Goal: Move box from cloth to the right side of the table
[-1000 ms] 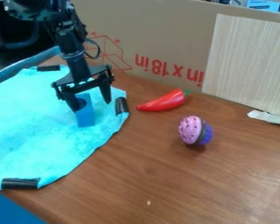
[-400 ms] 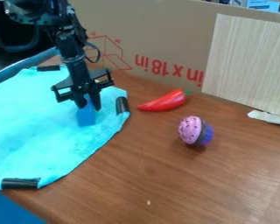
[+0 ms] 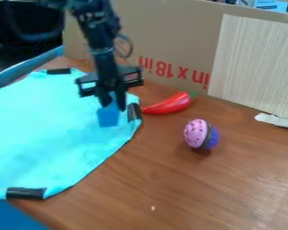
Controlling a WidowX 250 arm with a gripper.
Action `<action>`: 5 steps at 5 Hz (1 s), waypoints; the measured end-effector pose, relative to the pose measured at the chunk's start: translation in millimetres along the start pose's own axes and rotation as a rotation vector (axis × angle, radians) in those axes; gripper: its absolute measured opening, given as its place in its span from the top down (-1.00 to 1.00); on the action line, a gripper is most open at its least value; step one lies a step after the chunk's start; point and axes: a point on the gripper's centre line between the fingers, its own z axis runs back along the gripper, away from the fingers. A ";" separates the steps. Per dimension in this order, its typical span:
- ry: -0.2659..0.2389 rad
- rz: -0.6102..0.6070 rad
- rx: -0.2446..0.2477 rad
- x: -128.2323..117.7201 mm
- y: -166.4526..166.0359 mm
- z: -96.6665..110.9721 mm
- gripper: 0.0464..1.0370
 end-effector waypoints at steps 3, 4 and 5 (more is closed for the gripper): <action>0.059 -0.373 0.037 -117.4 -60.1 3.1 0.58; 0.065 -0.403 0.053 -132.6 -56.2 -8.8 0.58; 0.040 -0.374 0.037 -132.0 -56.2 -13.5 0.50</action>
